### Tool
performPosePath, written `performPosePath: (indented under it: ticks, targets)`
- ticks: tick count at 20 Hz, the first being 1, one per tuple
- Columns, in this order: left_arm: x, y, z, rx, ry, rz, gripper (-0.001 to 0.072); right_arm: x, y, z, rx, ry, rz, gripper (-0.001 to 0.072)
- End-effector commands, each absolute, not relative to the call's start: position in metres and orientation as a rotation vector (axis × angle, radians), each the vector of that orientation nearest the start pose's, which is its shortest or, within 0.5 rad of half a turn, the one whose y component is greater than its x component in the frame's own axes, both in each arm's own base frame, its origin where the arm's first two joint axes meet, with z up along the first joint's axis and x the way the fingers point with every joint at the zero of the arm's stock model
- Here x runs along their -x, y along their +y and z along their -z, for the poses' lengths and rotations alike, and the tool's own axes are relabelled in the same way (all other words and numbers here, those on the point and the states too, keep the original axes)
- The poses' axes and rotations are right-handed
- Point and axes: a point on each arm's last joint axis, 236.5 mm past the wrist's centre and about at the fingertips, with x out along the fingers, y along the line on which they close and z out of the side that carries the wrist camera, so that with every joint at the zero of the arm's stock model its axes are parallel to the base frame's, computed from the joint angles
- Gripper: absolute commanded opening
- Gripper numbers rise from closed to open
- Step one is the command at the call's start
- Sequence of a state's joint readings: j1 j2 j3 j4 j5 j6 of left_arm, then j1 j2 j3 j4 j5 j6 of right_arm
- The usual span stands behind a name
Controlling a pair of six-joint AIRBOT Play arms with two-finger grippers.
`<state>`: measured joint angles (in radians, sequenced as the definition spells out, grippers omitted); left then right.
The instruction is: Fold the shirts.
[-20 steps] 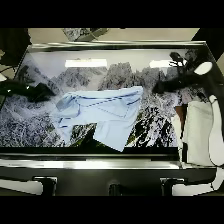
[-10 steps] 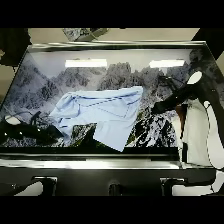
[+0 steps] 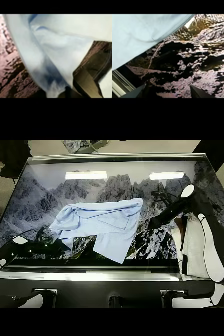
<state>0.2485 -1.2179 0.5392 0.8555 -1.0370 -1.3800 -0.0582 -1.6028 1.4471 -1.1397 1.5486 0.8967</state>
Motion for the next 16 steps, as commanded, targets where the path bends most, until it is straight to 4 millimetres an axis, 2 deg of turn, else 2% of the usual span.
performPosePath:
  ticks: [1,2,4,6,9,11,13,15,16]
  targets:
    - [-0.265,-0.075,0.114,0.826,1.469,0.074,0.0167,-0.372,0.078,0.014,0.078,1.472,-0.791,0.0608]
    - [-0.265,-0.075,0.114,0.825,1.47,0.075,0.0078,-0.371,0.079,0.017,0.067,1.478,-0.783,0.0608]
    - [-0.265,-0.076,0.113,0.819,1.47,0.083,0.0042,-0.365,0.085,0.027,0.028,1.486,-0.791,0.0608]
    - [-0.266,-0.075,0.11,0.795,1.455,0.104,0.0041,-0.366,0.098,0.039,-0.035,1.462,-0.794,0.0608]
    - [-0.269,-0.075,0.103,0.751,1.422,0.141,0.004,-0.381,0.129,0.062,-0.119,1.379,-0.769,0.0608]
    - [-0.272,-0.074,0.098,0.735,1.4,0.153,0.004,-0.388,0.143,0.083,-0.168,1.394,-0.723,0.0607]
    - [-0.273,-0.074,0.094,0.729,1.385,0.155,0.0041,-0.384,0.168,0.095,-0.237,1.419,-0.75,0.0602]
    - [-0.276,-0.073,0.091,0.699,1.368,0.177,0.0041,-0.386,0.181,0.106,-0.22,1.413,-0.75,0.0522]
    - [-0.28,-0.073,0.088,0.658,1.352,0.212,0.0041,-0.395,0.183,0.108,-0.205,1.378,-0.728,0.0444]
